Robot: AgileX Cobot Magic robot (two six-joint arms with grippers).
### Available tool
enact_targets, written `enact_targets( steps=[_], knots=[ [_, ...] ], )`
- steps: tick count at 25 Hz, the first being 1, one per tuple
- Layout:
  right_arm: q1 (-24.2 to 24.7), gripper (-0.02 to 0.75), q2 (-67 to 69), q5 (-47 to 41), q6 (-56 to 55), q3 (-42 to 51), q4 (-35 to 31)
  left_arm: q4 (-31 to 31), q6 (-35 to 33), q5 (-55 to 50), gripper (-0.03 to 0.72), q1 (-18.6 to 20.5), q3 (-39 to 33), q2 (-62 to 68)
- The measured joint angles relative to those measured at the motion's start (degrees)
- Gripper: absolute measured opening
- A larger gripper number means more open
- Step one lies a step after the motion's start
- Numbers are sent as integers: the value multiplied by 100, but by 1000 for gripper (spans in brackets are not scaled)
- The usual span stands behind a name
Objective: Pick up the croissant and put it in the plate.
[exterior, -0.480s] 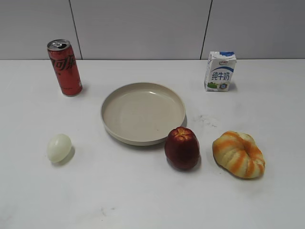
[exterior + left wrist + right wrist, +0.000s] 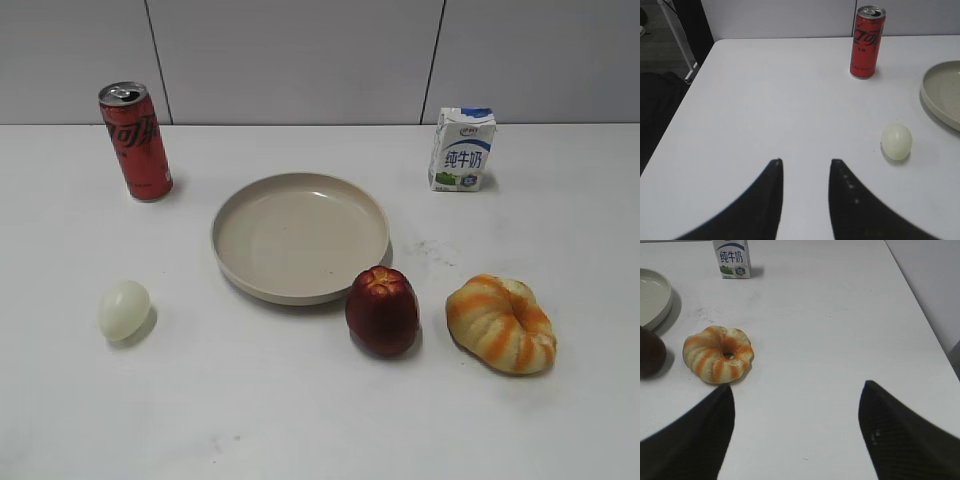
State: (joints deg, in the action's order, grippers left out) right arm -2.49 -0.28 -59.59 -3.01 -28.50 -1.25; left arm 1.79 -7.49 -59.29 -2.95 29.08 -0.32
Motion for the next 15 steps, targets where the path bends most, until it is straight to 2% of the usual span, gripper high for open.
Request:
enact_targets(
  steps=[8,15],
  knots=[
    [0,585,296,169,-81,-85,-5,0,0,0,230,0,0,0],
    [0,585,1636,2352,-128,-150,-255,0,0,0,230,0,0,0]
  ],
)
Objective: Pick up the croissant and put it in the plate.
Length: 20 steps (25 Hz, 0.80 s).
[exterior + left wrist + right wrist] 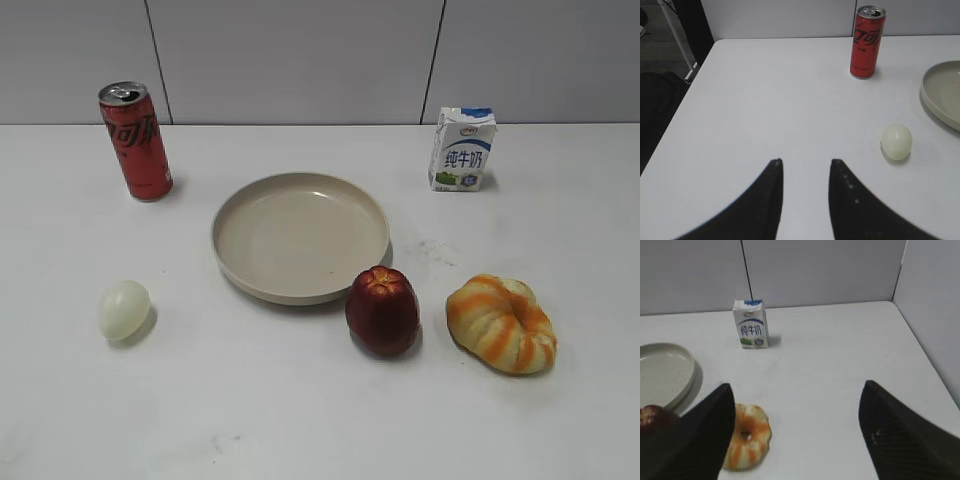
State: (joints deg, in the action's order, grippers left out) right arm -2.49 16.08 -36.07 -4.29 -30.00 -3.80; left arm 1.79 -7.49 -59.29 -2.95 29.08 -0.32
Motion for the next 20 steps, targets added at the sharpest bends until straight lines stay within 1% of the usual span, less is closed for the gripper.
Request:
enact_targets(
  steps=[3,6,8,11,14,16,18,20],
  knots=[
    [0,585,1069,385,63,18,-243,0,0,0,230,0,0,0],
    [0,585,2335,522,671,-38,-949,0,0,0,230,0,0,0],
    [0,585,3160,445,1070,-189,-1440,0,0,0,230,0,0,0],
    [0,585,4442,5,1311,-568,-1850,0,0,0,230,0,0,0],
    [0,585,5602,-403,1403,-971,-2032,0,0,0,230,0,0,0],
    [-15,585,6130,-555,1429,-1248,-2082,0,0,0,230,0,0,0],
    [-145,585,6515,-585,1435,-1477,-2071,0,0,0,230,0,0,0],
    [-424,585,6819,-539,1440,-1674,-2023,0,0,0,230,0,0,0]
  ],
)
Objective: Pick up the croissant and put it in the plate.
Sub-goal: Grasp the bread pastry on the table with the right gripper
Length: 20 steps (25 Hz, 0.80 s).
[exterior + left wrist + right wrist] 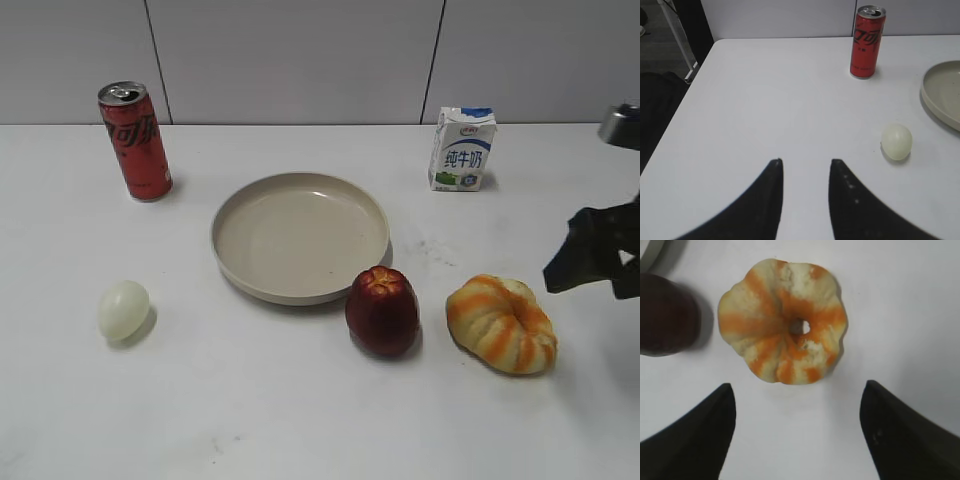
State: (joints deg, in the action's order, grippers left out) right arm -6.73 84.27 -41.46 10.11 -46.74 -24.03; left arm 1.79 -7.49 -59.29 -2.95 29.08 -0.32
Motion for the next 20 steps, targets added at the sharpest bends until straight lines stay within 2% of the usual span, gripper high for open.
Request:
enact_targets(
  steps=[4,8,11,15,17,18,20],
  knots=[
    [-743,586,524,301,-184,-296,305,0,0,0,232,0,0,0],
    [-1290,586,1125,580,-844,-546,989,0,0,0,232,0,0,0],
    [-1453,586,1625,696,-1480,-662,1552,0,0,0,232,0,0,0],
    [-1482,579,2081,790,-1704,-818,1673,0,0,0,230,0,0,0],
    [-1489,538,2204,807,-1721,-872,1636,0,0,0,230,0,0,0],
    [-1489,491,2246,812,-1727,-890,1597,0,0,0,230,0,0,0],
    [-1489,337,2273,798,-1741,-902,1539,0,0,0,230,0,0,0]
  ],
)
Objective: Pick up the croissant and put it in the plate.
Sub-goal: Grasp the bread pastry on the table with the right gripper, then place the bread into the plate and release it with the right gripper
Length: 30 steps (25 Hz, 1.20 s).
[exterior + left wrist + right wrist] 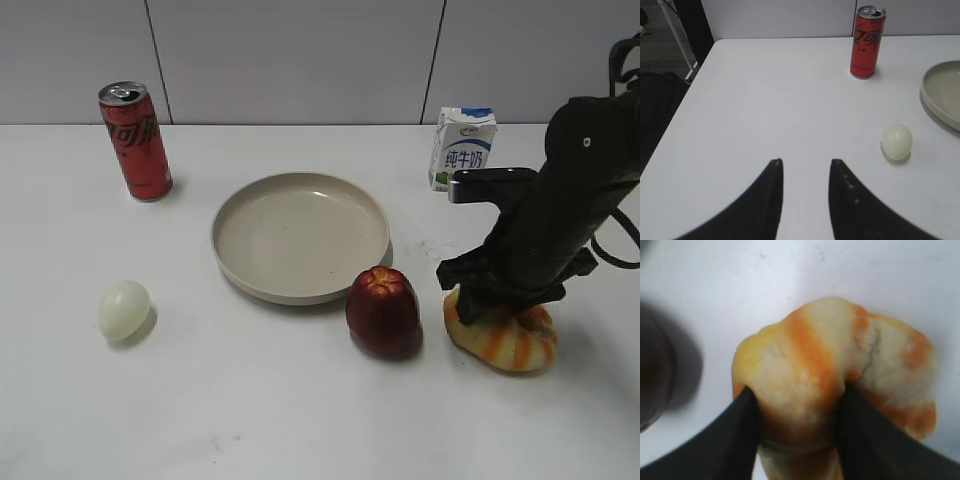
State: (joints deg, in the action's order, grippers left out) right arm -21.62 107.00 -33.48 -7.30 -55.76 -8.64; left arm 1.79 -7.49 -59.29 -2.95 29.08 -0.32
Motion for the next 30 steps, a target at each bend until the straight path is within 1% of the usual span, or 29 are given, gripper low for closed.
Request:
enact_targets(
  steps=[2,3,6,8,13,16,19,23,26,30],
  knots=[
    [0,167,-1,-68,0,-35,-1,0,0,0,230,0,0,0],
    [0,108,-15,-104,0,-53,-1,0,0,0,230,0,0,0],
    [-6,101,-147,-294,28,-174,14,0,0,0,230,0,0,0],
    [-6,101,-339,-455,52,-413,25,0,0,0,230,0,0,0],
    [-57,101,-550,-691,289,-1474,-8,0,0,0,230,0,0,0],
    [-313,99,-434,-723,497,-2246,-8,0,0,0,230,0,0,0],
    [-654,99,-94,-733,626,-2967,-20,0,0,0,230,0,0,0],
    [-1037,99,590,-744,773,-3673,-33,0,0,0,230,0,0,0],
    [-1224,99,1107,-812,800,-3966,-38,0,0,0,230,0,0,0],
    [-1325,99,1645,-848,808,-4046,-64,0,0,0,230,0,0,0]
  ],
)
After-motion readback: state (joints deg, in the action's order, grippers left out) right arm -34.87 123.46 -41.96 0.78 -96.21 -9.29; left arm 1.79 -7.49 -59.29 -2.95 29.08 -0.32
